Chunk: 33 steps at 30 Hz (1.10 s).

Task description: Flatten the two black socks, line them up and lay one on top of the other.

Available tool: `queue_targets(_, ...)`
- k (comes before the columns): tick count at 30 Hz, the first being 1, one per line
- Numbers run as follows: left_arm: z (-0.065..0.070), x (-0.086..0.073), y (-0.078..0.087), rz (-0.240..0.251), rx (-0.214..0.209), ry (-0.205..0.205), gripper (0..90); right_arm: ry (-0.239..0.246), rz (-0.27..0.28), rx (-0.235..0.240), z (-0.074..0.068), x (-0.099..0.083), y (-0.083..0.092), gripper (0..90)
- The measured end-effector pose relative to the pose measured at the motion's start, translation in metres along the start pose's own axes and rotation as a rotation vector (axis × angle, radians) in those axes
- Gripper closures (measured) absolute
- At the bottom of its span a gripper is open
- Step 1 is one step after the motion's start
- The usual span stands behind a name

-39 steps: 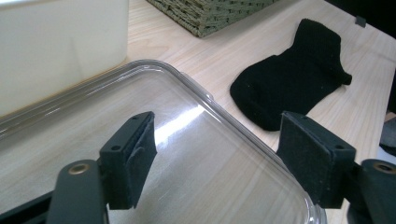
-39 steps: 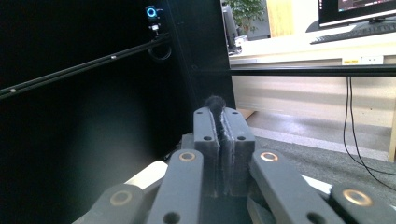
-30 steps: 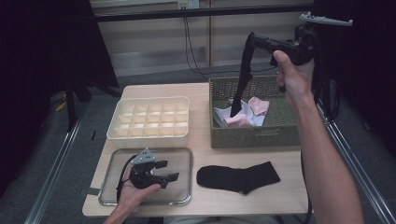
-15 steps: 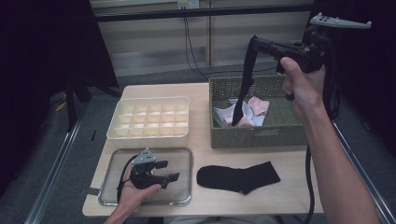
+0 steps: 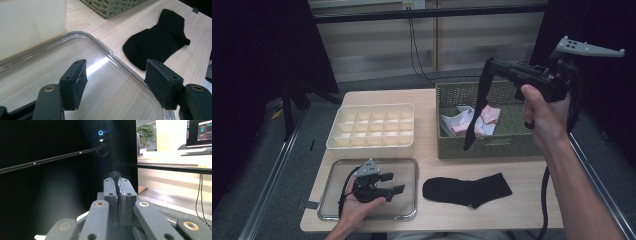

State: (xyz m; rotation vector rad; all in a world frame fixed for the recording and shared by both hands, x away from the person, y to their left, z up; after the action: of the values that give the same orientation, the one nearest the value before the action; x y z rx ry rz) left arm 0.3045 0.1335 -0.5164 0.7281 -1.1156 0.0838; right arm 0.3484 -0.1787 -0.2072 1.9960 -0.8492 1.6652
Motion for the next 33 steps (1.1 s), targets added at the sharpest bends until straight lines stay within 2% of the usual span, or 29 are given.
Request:
queue_targets(4, 0.004, 0.004, -0.002, 0.011, -0.005, -0.003, 36.2, 0.001, -0.016, -0.001, -0.003, -0.006, 0.007, 85.2)
queue_targets(5, 0.008, 0.006, -0.004, 0.013, -0.014, -0.015, 37.8, -0.005, -0.017, 0.000, -0.002, -0.011, 0.014, 85.2)
queue_targets(7, 0.010, 0.009, -0.007, 0.010, 0.006, -0.020, 41.8, -0.008, -0.028, -0.010, 0.001, -0.017, 0.019, 85.2)
queue_targets(9, 0.015, 0.013, -0.011, 0.020, -0.024, -0.022, 48.3, -0.025, -0.030, -0.014, 0.003, -0.025, 0.027, 85.2)
queue_targets(10, 0.015, 0.013, -0.011, 0.020, -0.024, -0.022, 49.4, -0.030, -0.026, -0.015, 0.003, -0.029, 0.033, 85.2)
queue_targets(13, 0.024, 0.019, -0.017, 0.020, -0.054, -0.043, 55.3, -0.028, -0.044, -0.020, 0.004, -0.039, 0.042, 85.2)
queue_targets(16, 0.032, 0.020, -0.022, 0.004, -0.084, -0.059, 60.2, -0.041, -0.055, -0.026, 0.007, -0.049, 0.053, 85.2)
queue_targets(18, 0.039, 0.022, -0.026, -0.012, -0.124, -0.059, 61.9, -0.057, -0.054, -0.028, 0.009, -0.056, 0.059, 85.2)
queue_targets(19, 0.039, 0.022, -0.026, -0.012, -0.124, -0.059, 62.9, -0.062, -0.055, -0.030, 0.010, -0.060, 0.061, 85.2)
queue_targets(20, 0.046, 0.024, -0.032, -0.027, -0.133, -0.091, 63.2, -0.070, -0.063, -0.027, 0.011, -0.067, 0.063, 85.2)
queue_targets(24, 0.054, 0.027, -0.042, -0.043, -0.144, -0.115, 64.3, -0.096, -0.089, -0.029, 0.013, -0.092, 0.065, 85.2)
queue_targets(26, 0.057, 0.029, -0.048, -0.044, -0.153, -0.097, 62.4, -0.112, -0.094, -0.033, 0.015, -0.104, 0.065, 85.2)
queue_targets(31, 0.057, 0.027, -0.055, -0.058, -0.157, -0.096, 58.6, -0.162, -0.116, -0.015, 0.018, -0.130, 0.057, 85.2)
queue_targets(33, 0.057, 0.024, -0.055, -0.063, -0.160, -0.085, 58.1, -0.168, -0.129, -0.007, 0.016, -0.139, 0.054, 85.1)
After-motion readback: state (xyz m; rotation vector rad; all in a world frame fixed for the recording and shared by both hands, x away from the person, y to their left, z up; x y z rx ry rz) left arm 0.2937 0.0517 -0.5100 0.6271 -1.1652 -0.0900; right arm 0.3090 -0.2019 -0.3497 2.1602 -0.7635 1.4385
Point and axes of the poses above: each handheld gripper's, and its own axes: y roughly backward along the jaws, x roughly out of its top, z roughly to its right, the point moved 8 cm from there along -y, roughly forward along the jaws, and after that the axes turned 6 degrees about z, right-handed, at the moved point
